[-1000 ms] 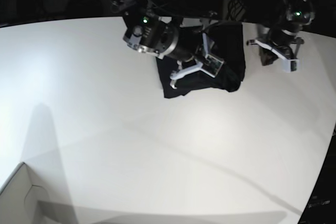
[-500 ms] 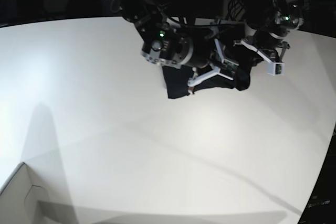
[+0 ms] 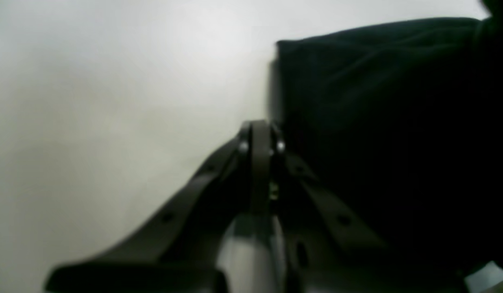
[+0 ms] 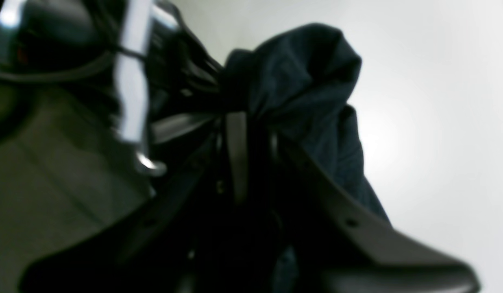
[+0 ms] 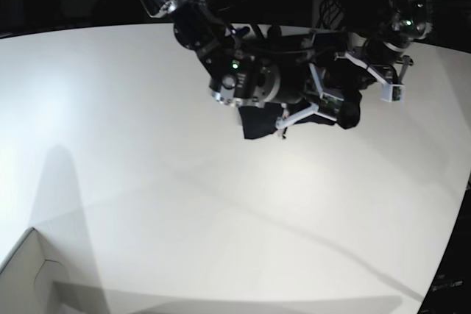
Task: Layout the t-shirt on the table in an organized manner, then fold the t-shirt properly
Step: 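Lift the shirt end with the right gripper and fold it over the body, then lay the folded end down and open the right gripper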
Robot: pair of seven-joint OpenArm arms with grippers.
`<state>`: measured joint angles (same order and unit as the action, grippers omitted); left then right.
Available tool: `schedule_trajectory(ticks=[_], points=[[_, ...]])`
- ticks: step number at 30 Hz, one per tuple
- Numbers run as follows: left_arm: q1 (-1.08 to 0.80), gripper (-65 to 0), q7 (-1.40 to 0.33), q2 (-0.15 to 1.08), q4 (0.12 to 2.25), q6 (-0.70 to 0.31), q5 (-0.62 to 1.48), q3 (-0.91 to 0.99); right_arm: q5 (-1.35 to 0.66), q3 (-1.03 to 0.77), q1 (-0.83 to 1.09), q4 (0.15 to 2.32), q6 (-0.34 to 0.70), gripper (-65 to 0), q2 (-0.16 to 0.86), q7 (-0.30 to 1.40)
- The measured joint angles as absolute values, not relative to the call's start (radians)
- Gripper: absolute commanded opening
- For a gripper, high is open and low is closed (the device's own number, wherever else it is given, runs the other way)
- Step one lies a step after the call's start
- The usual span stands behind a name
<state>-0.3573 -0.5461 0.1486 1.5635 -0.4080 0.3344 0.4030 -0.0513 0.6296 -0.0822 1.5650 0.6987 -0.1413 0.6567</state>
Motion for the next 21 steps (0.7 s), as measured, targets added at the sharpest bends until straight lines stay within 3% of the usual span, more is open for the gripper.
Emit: schedule_trajectory(ticks=[3, 6, 11, 18, 21], points=[[-0.357, -64.9, -0.546, 0.149, 1.563, -0.408, 0.334, 0.403, -0.099, 0.638, -0.082, 1.565, 0.699, -43.5, -0.142, 0.656], [-0.357, -64.9, -0.546, 0.149, 1.563, -0.408, 0.334, 0.403, -0.112, 0.635, -0.083, 1.568, 0.699, -41.0, -0.142, 0.657], [-0.363, -64.9, -0.542, 0.149, 1.564, -0.408, 0.334, 0.403, -0.110, 0.622, -0.076, 1.627, 0.699, -41.0, -0.142, 0.660], [-0.427, -64.9, -0.570, 0.168, 1.619, -0.406, 0.326, 0.530, -0.110, 0.417, 0.010, 1.703, 0.698, -41.4, -0.144, 0.654], [-0.428, -64.8, -0.569, 0.169, 1.639, -0.401, 0.327, 0.601, -0.110, 0.356, 0.062, 1.695, 0.699, -47.4, -0.145, 0.657]])
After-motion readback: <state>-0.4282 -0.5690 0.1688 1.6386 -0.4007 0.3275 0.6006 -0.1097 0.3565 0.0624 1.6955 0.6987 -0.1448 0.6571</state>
